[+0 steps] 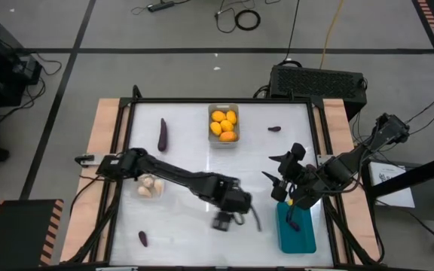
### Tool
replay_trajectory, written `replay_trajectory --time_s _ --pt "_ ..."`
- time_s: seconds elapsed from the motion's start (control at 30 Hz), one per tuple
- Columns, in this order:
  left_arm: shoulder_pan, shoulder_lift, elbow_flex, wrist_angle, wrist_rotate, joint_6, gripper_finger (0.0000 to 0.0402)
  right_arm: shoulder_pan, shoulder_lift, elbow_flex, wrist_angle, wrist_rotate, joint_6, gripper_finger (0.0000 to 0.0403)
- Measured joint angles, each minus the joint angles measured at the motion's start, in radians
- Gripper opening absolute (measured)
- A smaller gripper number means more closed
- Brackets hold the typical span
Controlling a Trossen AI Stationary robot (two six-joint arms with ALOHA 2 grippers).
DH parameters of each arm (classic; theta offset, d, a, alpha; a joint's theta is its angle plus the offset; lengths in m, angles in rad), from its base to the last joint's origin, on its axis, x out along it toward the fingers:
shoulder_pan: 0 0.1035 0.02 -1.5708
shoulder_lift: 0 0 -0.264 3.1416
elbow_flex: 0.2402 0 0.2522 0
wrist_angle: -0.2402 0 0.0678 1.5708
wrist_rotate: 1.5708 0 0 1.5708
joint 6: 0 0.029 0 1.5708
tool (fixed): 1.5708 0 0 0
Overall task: Sort produce into baskets
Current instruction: Put the eggplant into the blue bin
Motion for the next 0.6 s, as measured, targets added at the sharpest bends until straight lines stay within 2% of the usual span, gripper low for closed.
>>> replay_trajectory --time_s 0.13,0.23,0.4,0.6 --pt "-0.05 -0.066 0.0 -0.333 0.046 -0.087 0.0249 0.0 0.009 0.0 -0.001 -0.001 0.027 0.0251" --pt "-0.126 -0.109 -0.001 -0.496 0.046 -0.181 0.0249 0.0 0.021 0.0 -0.001 -0.002 0.036 0.0251" --pt "-0.313 -0.237 -0.081 -0.465 0.001 -0.327 0.0249 0.0 0.051 0.0 -0.003 -0.004 0.043 0.0251" --pt "-0.543 -0.31 -0.222 -0.486 -0.142 -0.576 0.0249 0.0 0.078 0.0 -0.004 -0.005 0.05 0.0251"
